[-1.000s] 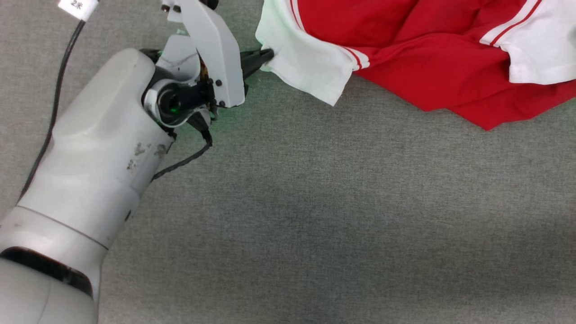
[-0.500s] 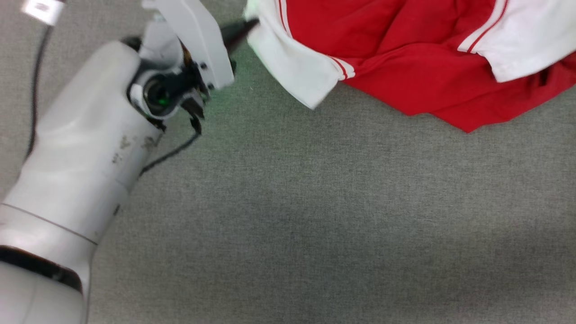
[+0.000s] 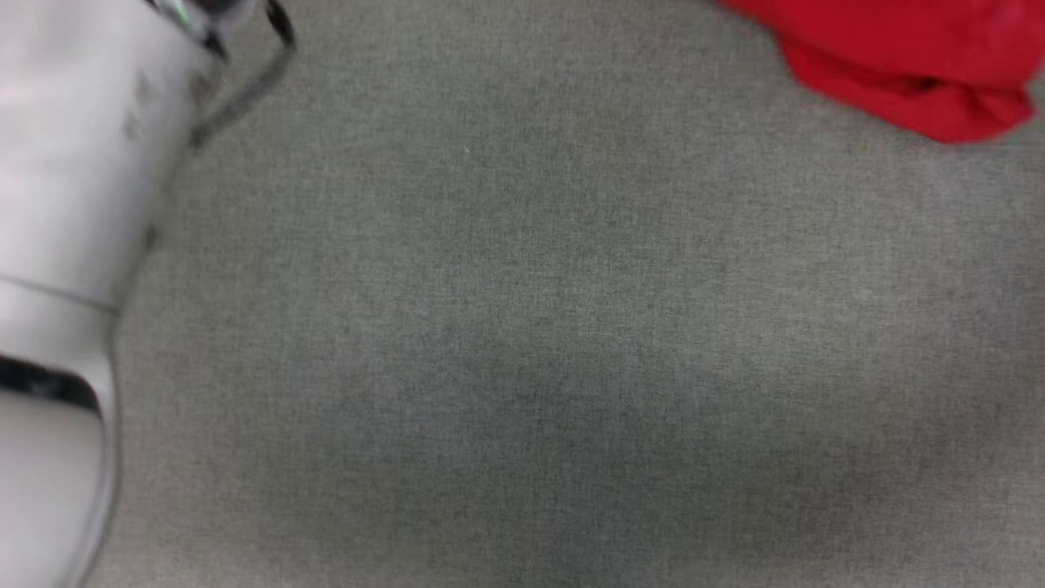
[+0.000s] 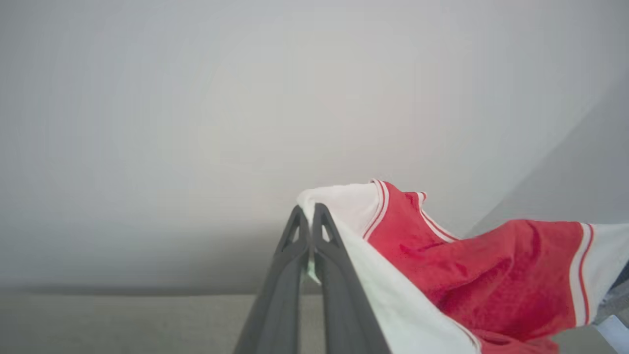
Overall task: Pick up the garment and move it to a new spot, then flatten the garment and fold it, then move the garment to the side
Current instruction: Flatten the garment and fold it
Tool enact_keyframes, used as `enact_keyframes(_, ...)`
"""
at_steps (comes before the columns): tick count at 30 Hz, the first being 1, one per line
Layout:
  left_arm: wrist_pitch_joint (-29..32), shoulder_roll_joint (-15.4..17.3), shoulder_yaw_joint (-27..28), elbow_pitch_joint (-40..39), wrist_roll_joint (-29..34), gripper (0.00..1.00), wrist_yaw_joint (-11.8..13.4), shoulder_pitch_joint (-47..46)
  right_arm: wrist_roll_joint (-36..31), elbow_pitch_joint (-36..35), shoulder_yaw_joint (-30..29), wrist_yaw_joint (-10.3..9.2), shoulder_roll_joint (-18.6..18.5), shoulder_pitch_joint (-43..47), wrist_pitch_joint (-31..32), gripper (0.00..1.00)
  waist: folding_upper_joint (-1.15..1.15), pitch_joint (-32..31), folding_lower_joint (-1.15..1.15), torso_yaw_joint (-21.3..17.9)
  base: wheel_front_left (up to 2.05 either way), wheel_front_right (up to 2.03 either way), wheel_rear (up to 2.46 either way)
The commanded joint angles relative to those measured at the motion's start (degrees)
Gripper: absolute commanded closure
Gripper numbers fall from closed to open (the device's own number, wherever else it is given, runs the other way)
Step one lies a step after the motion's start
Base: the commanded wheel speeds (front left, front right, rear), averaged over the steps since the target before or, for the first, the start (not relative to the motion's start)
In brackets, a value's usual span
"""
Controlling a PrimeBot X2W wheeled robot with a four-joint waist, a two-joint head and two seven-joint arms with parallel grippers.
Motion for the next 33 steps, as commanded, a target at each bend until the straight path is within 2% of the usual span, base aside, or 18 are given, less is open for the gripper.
enact_keyframes(1, -2.98, 0.16, 0.39, 1.60, 1.80, 1.00, 0.74, -3.54, -1.96, 2.10, -1.40, -0.06, 0.88, -4.37, -2.26, 1.00, 0.00, 1.24, 0.00, 0.14, 0.00, 0.00, 0.00)
enact_keyframes(6, -10.45, -0.11, 1.09, 7.09, 5.78, 1.00, 2.12, -14.19, -7.27, 10.41, -5.43, -0.06, 4.56, -17.47, -8.41, 1.00, 0.00, 2.76, 0.00, -0.19, 0.00, 0.00, 0.00)
enact_keyframes(12, -13.19, -0.38, 4.04, 10.74, 8.31, 1.00, 3.17, -22.96, -13.57, 20.24, -8.55, -0.06, 7.70, -30.60, -15.50, 1.00, 0.00, 3.36, 0.00, -0.67, 0.00, 0.00, 0.00)
enact_keyframes(16, -13.24, 1.12, 9.89, 7.50, 12.02, 1.00, 3.86, -26.21, -16.03, 24.75, -9.14, -0.06, 9.40, -36.91, -18.48, 1.00, 0.00, 4.49, 0.00, -1.07, 0.00, 0.00, 0.00)
enact_keyframes(19, -13.14, -0.03, 14.83, 5.20, 14.27, 1.00, 2.20, -23.74, -17.64, 27.12, -8.16, -0.06, 9.60, -39.49, -20.11, 1.00, 0.00, 5.15, 0.00, -1.02, 0.00, 0.00, 0.00)
enact_keyframes(24, -13.20, -1.33, 18.49, 6.32, 16.12, 1.00, -1.62, -19.33, -16.83, 27.51, -3.87, -0.06, 9.11, -36.02, -20.65, 1.00, 0.00, 5.45, 0.00, -0.32, 0.00, 0.00, 0.00)
enact_keyframes(27, -13.17, -2.95, 19.73, 7.56, 15.45, 1.00, -3.25, -14.54, -14.14, 24.60, 0.00, -0.06, 7.82, -31.53, -20.32, 1.00, 0.00, 4.78, 0.00, -0.02, 0.00, 0.00, 0.00)
enact_keyframes(30, -12.63, -3.73, 19.47, 8.39, 13.36, 1.00, -4.15, -11.14, -10.23, 20.23, 3.95, -0.06, 5.36, -25.35, -19.64, 1.00, 0.00, 3.43, 0.00, 0.02, 0.00, 0.00, 0.00)
enact_keyframes(33, -9.51, -3.80, 18.14, 5.30, 9.65, 1.00, -4.27, -5.66, -6.02, 14.82, 8.02, -0.06, 2.72, -18.54, -18.61, 1.00, 0.00, 1.70, 0.00, -0.10, 0.00, 0.00, 0.00)
